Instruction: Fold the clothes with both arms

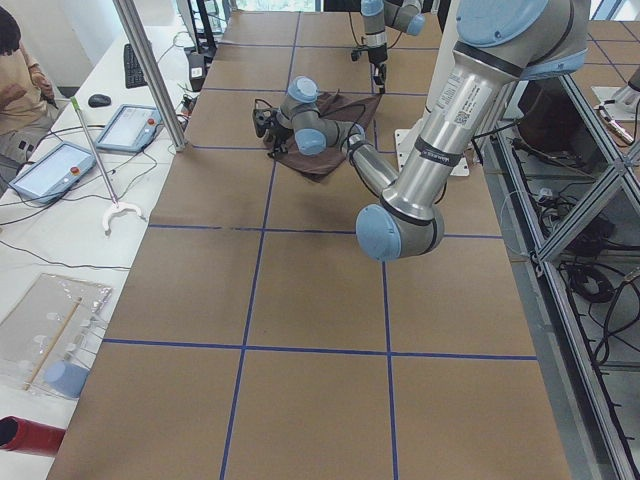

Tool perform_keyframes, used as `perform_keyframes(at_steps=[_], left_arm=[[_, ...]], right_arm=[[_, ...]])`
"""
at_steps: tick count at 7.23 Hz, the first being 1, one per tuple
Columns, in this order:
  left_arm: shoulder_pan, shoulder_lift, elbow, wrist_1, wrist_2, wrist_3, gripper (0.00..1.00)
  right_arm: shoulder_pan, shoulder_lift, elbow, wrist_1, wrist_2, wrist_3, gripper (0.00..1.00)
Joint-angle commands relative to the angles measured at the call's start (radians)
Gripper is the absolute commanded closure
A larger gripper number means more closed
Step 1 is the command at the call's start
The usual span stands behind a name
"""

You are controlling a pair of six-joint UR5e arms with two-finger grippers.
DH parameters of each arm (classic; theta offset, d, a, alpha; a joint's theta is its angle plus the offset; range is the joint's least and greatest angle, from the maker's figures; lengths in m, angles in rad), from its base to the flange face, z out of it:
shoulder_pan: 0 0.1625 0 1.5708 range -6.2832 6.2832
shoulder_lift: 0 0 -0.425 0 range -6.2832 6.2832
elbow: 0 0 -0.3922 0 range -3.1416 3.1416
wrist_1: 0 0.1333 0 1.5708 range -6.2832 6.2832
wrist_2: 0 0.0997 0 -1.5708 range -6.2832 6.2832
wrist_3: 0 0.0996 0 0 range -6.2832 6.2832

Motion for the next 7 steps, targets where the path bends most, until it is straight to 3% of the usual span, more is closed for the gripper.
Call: perform_keyframes(at_steps=[1,3,5,6,7], left_arm=[[0.026,0.033,-0.065,0.001,-0.118,-0.017,0.37],[0.098,0.036,-0.063,0.007,-0.110,-0.096,0.37],[0.197,0.055,-0.078,0.013,-0.057,-0.275,0.37],[0.264,0.073,-0.077,0.018,0.018,-0.325,0.37],[0.282,0.079,-0.077,0.043,0.032,-0.340,0.36]], right_arm=[[-0.160,-0.003,0.017,0.003,0.018,0.011,0.03],[-0.092,-0.004,0.020,0.004,0.017,0.026,0.00],[0.085,0.005,0.018,0.004,0.015,0.026,0.00],[0.153,0.009,0.009,0.004,-0.021,0.026,0.00],[0.168,0.014,0.001,0.004,-0.081,0.026,0.00]])
